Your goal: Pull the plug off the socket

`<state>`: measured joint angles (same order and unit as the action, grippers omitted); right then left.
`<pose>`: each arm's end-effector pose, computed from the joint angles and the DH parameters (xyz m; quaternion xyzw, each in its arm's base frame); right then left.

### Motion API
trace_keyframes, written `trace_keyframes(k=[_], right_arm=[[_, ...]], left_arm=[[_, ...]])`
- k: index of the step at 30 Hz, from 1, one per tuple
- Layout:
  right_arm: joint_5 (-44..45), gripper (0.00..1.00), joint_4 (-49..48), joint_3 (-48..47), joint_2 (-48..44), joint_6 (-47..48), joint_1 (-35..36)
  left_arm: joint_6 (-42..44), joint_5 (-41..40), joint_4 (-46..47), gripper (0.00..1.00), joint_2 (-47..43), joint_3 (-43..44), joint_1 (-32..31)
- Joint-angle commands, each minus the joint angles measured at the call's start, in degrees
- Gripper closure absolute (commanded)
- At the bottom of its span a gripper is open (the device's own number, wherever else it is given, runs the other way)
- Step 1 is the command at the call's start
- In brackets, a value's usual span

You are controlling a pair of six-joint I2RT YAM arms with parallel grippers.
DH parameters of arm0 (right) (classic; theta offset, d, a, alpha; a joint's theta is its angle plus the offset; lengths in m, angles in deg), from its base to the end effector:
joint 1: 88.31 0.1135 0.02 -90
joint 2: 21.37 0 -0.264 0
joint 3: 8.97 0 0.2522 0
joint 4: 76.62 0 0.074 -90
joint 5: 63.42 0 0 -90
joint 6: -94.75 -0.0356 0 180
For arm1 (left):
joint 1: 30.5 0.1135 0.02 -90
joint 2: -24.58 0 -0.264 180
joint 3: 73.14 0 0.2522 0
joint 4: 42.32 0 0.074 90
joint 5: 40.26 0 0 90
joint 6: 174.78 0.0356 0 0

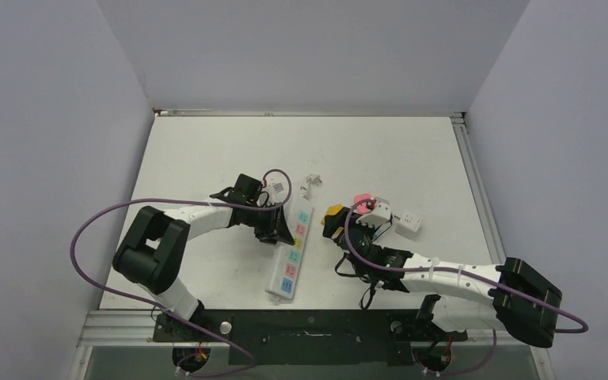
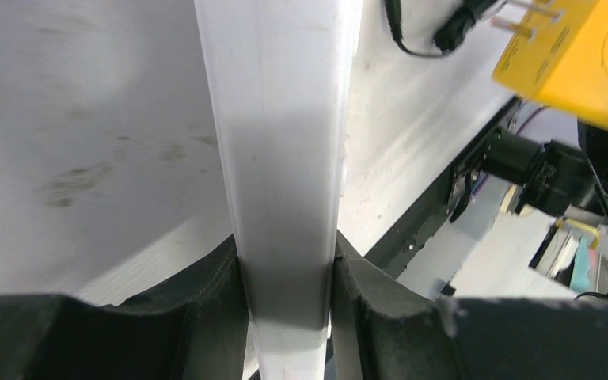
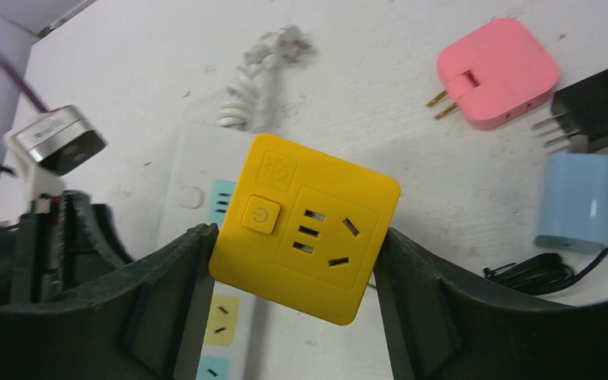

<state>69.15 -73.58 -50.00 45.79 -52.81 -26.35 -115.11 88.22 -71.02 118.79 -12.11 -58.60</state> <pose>0.1301 0.1930 0.1969 0.1528 0.8100 0.2499 0.5080 0.2529 -0.1601 0.1489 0.0622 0.9172 -0.3909 0.0442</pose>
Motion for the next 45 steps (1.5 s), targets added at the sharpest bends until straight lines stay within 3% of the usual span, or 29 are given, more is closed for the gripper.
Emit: trace_keyframes(k=[1,7,14,26,27,30,45], right_arm=[[-5.00,0.95,3.49,-2.63,-2.22,3.41,-7.25],[-16.21,0.95,5.05,-1.34,-2.18,7.90,-19.42],[-27.03,0.93,4.13,-2.20,1.76,12.81,-29.01],[-31.13,0.10,3.79,-2.59,3.01,15.95,-33.77],[-31.22,0.04,4.04,-2.69,2.66,16.28,-33.94],[-31.90,0.10,5.49,-3.74,1.76,17.73,-34.62],[-28.30,0.10,19.25,-10.43,-7.95,23.66,-42.00]], left_arm=[[1.52,-5.18,-0.13,1.00,-3.10,2.46,4.67],[2.45,-8.16,-1.70,0.99,-4.00,3.53,10.56],[5.08,-13.38,-5.14,0.68,-3.80,5.15,10.87],[7.32,-19.68,-7.59,0.01,-7.15,6.26,12.25],[7.38,-20.75,-7.94,0.03,-7.73,6.36,12.27],[7.56,-24.49,-8.60,0.04,-10.07,6.55,13.19],[7.90,-43.06,-7.40,0.04,-33.24,4.27,21.77]])
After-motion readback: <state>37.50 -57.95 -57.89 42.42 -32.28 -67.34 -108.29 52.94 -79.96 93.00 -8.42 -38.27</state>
